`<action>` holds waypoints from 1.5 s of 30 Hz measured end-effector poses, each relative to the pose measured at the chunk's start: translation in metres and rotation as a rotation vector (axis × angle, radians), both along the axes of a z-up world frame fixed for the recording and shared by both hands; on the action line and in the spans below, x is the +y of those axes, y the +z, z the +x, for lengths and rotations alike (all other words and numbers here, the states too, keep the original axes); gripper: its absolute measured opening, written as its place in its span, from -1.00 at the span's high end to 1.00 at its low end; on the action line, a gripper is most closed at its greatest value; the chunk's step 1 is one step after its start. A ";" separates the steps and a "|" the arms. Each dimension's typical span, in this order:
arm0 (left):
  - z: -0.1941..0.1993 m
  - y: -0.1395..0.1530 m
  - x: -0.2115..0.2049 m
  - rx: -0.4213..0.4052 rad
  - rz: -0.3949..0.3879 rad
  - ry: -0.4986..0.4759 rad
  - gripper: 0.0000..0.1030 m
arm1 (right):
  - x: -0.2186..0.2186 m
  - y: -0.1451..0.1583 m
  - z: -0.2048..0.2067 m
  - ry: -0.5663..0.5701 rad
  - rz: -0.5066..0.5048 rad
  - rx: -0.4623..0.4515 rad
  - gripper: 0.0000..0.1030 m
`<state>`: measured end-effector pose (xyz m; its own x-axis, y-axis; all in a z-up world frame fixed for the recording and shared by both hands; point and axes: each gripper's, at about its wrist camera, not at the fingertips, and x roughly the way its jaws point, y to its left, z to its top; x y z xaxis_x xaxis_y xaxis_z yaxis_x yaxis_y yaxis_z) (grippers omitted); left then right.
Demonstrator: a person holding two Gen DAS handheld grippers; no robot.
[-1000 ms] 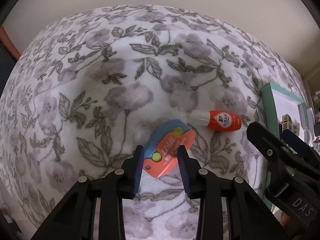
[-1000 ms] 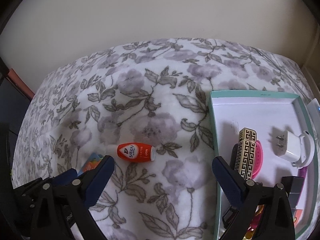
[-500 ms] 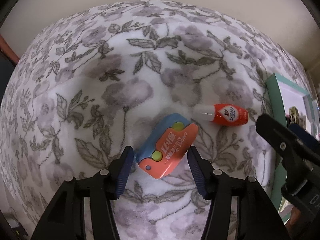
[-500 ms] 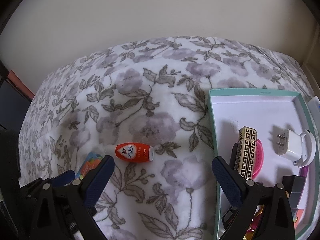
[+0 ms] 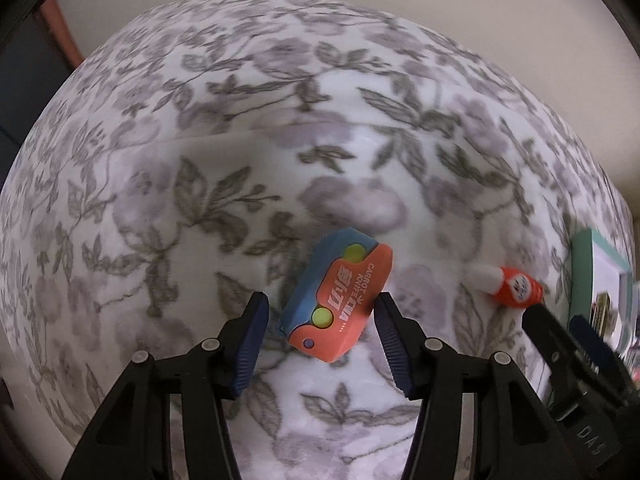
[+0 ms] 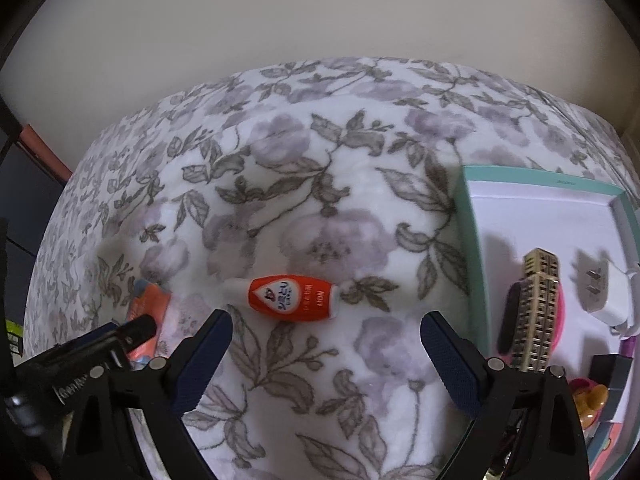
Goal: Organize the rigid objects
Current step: 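Grasp the orange box cutter with the left tool while the right tool grasps the red LION bottle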
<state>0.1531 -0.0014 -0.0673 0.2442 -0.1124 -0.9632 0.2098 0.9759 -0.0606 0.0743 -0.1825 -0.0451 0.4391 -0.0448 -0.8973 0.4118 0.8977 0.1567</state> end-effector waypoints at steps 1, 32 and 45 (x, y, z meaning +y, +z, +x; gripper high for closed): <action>0.002 -0.001 0.005 0.005 -0.006 0.016 -0.10 | 0.002 -0.001 0.002 0.003 0.001 -0.001 -0.88; 0.011 -0.001 0.040 0.054 -0.052 0.138 -0.11 | 0.030 -0.026 0.034 -0.095 -0.055 -0.011 -0.84; 0.012 -0.006 0.036 0.059 -0.026 0.131 -0.12 | 0.034 -0.027 0.033 -0.129 -0.118 -0.005 -0.71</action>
